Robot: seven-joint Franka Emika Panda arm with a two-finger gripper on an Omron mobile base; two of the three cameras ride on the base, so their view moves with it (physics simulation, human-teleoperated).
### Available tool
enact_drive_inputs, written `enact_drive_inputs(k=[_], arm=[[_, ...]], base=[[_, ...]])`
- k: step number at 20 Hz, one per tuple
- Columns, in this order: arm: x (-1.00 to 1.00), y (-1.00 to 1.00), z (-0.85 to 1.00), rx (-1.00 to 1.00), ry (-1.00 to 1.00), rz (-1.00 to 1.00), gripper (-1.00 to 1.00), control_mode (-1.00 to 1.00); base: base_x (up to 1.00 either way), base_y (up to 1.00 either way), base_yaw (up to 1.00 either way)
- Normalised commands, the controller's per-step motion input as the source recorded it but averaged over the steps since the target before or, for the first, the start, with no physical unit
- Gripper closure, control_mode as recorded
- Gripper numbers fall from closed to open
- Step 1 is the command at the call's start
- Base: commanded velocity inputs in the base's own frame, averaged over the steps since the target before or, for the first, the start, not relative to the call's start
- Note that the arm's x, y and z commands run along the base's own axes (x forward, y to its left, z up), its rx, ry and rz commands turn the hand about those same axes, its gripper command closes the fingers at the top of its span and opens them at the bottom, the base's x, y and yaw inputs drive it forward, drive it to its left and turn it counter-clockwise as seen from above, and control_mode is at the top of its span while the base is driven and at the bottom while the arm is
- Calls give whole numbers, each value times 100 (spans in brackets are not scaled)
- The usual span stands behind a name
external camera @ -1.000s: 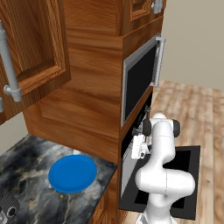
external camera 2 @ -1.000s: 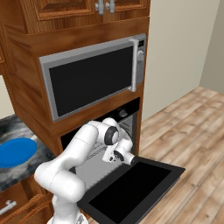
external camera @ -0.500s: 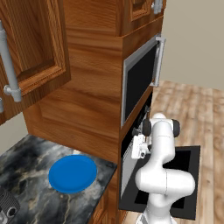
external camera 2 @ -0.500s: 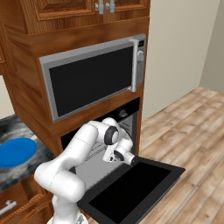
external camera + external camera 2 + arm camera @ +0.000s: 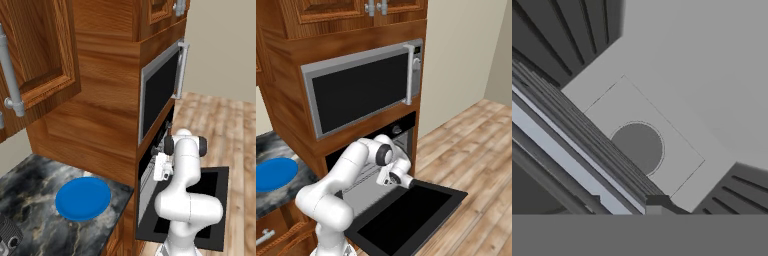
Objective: Take the baked cake out of the oven and place it on the plate for cooling. Then close the oven door.
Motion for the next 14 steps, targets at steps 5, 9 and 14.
enact_drive_inputs(k=[5, 9, 14], arm=[[-22, -34, -34, 0, 0, 0, 100, -100], [-29, -33, -33, 0, 0, 0, 100, -100], [-33, -33, -34, 0, 0, 0, 100, -100]], base=[[0, 0, 0], [0, 0, 0], [0, 0, 0]])
